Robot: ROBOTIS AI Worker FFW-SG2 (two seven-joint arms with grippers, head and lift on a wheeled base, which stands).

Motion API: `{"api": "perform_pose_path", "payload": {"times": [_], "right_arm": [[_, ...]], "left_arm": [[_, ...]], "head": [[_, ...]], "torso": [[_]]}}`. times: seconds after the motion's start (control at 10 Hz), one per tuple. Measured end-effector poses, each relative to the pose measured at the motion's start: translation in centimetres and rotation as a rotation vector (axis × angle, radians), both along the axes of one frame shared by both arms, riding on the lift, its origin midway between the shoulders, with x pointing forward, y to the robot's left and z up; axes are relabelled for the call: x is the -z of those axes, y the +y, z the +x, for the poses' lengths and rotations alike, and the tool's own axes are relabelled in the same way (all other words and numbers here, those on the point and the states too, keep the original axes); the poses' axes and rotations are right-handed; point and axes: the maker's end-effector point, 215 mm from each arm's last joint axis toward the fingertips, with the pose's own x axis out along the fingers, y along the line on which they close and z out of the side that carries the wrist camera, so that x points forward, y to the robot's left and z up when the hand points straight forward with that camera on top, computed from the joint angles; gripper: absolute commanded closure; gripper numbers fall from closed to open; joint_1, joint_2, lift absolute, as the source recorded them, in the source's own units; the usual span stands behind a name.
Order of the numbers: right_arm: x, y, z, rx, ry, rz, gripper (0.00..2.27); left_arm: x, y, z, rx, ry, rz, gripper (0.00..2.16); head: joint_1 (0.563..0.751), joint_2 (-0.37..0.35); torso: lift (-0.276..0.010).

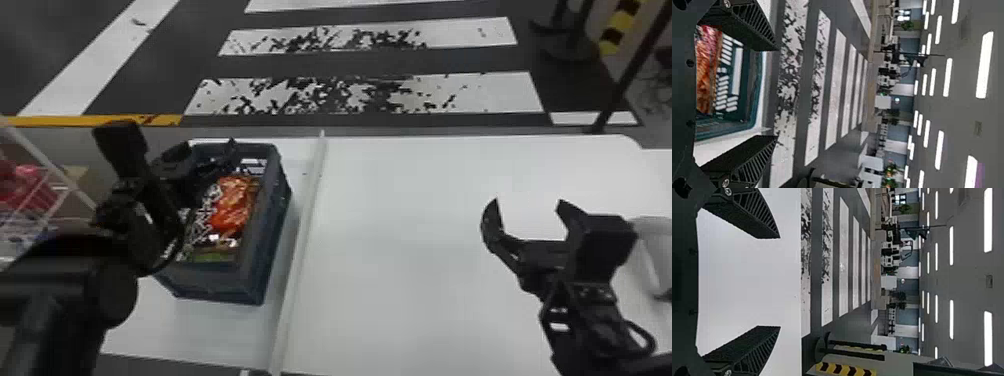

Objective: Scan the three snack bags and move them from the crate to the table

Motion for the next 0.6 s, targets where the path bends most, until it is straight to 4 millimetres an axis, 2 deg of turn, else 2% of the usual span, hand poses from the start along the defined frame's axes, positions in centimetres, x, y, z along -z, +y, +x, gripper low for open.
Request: {"api": "perform_pose_path", "payload": {"times": [0.2, 0.4, 0.6], "right_arm": [[0.6, 0.4, -0.1, -0.015, 0.007, -0.014, 0.06], [0.7, 0.5, -0.1, -0.024, 0.006, -0.025, 0.06], [1.0, 0.2, -0.3, -0.026, 0.006, -0.031, 0.06]], "left_arm": [[3.9, 0.5, -0.9, 0.006, 0.214, 0.001, 0.09], [8.0, -0.2, -3.7, 0.022, 0.491, 0.012, 0.14], [9.0, 0.2, -5.7, 0.012, 0.671, 0.056, 0.14]], "head": [[0.695, 0.203], [0.695, 0.203], [0.695, 0.208]], "torso": [[-0.062], [-0.062], [-0.062]]}}
